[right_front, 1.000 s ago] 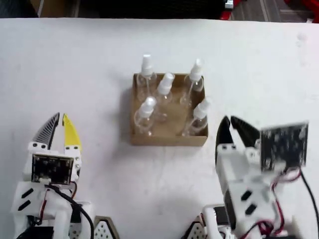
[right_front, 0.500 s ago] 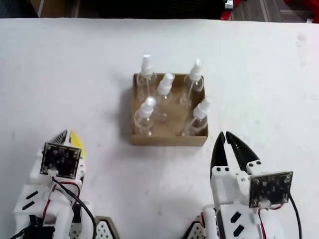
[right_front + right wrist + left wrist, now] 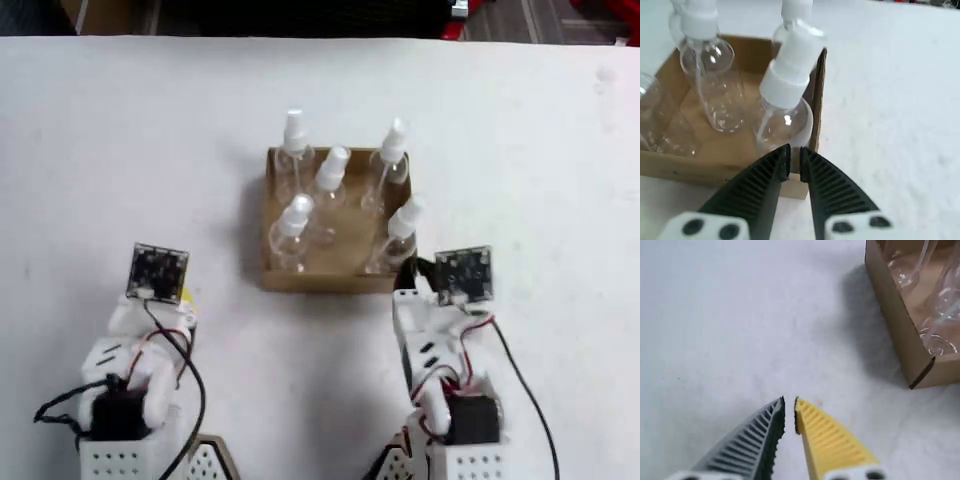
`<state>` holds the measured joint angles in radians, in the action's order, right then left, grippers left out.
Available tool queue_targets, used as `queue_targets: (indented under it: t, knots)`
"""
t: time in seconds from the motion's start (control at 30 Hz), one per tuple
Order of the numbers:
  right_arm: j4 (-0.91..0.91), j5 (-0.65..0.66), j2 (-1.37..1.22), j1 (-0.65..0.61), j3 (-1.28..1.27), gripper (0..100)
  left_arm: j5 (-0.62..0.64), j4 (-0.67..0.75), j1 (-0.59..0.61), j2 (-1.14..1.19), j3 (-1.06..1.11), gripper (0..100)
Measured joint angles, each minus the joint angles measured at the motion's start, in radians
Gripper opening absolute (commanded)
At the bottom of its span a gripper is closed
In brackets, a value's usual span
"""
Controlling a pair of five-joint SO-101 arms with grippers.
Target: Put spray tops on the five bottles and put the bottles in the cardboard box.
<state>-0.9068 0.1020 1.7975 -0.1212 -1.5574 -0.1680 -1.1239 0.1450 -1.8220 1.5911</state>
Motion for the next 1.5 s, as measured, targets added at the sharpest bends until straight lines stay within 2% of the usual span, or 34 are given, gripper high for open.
queue_targets:
  t: [0.1, 0.27, 0.4, 0.6, 0.87, 1.5]
  knots:
    - [0.104, 0.002, -0.005, 0.003, -0.109, 1.5, 0.003, 0.058, 0.0, 0.0, 0.084, 4]
    - [0.107, 0.002, -0.003, 0.0, -0.124, 1.5, 0.003, 0.064, 0.0, 0.002, 0.1, 4]
    - [0.037, 0.003, 0.0, 0.005, -0.124, 1.5, 0.003, 0.005, 0.0, 0.002, 0.1, 4]
    - [-0.209, 0.003, -0.003, 0.003, -0.124, 1.5, 0.006, -0.149, 0.0, 0.002, 0.1, 4]
    - [-0.347, 0.003, -0.003, 0.005, -0.124, 1.5, 0.009, -0.158, 0.0, 0.002, 0.1, 4]
    - [-0.354, 0.003, -0.003, 0.003, -0.124, 1.5, 0.011, -0.158, 0.0, 0.002, 0.1, 4]
